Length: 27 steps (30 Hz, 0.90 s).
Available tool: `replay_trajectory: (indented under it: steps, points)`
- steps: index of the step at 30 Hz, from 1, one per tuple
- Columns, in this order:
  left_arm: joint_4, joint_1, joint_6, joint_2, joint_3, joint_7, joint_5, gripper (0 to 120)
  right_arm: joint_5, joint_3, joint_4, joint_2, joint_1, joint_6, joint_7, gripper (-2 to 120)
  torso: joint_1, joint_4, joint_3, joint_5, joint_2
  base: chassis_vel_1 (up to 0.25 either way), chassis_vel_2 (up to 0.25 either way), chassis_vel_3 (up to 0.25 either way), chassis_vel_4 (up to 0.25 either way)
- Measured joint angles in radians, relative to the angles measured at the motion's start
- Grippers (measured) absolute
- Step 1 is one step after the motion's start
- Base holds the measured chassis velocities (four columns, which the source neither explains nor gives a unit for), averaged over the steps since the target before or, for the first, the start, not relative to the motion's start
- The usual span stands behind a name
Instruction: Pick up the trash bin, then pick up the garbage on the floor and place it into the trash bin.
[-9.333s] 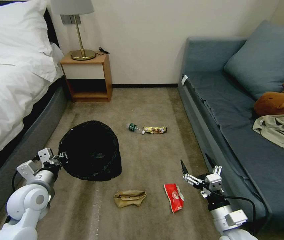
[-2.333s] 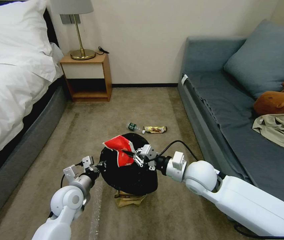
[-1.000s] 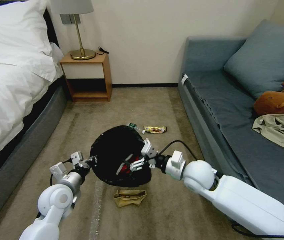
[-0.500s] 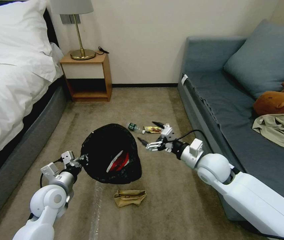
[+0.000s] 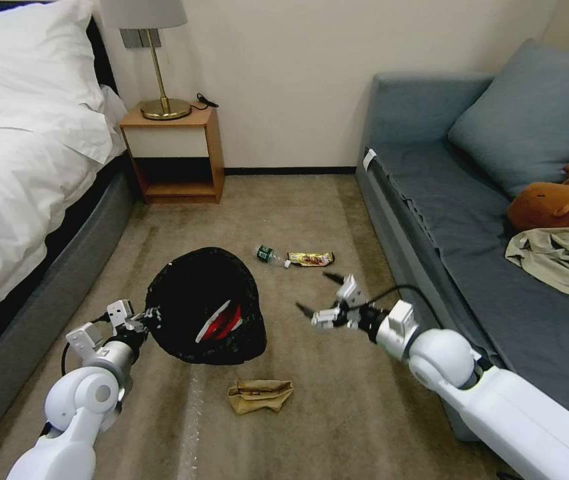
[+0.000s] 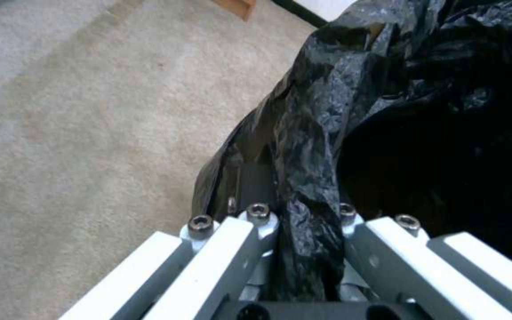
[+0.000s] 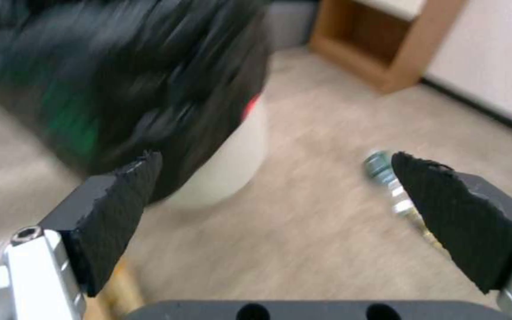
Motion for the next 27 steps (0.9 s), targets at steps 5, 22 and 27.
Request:
replay_trajectory:
  steps: [5, 22, 27]
  points:
    - [0.010, -0.006, -0.005, -0.004, -0.013, 0.000, 0.008, 3, -0.027, -0.105, -0.055, -0.004, 0.061, -0.019, -0.092, 99, 0.000, 0.0002, 0.000, -0.0001, 0.000, 0.000, 0.000, 0.000, 0.000]
    - [0.026, -0.002, -0.006, 0.013, -0.054, 0.015, -0.005, 3, -0.099, -0.387, -0.243, 0.091, 0.358, -0.157, -0.393, 99, 0.000, 0.0002, 0.000, -0.0003, 0.000, 0.000, 0.000, 0.000, 0.000]
    - [0.028, 0.003, -0.006, 0.010, -0.077, 0.021, -0.010, 3, -0.118, -0.491, -0.342, 0.147, 0.445, -0.198, -0.427, 99, 0.000, 0.0001, 0.000, 0.0001, 0.000, 0.000, 0.000, 0.000, 0.000]
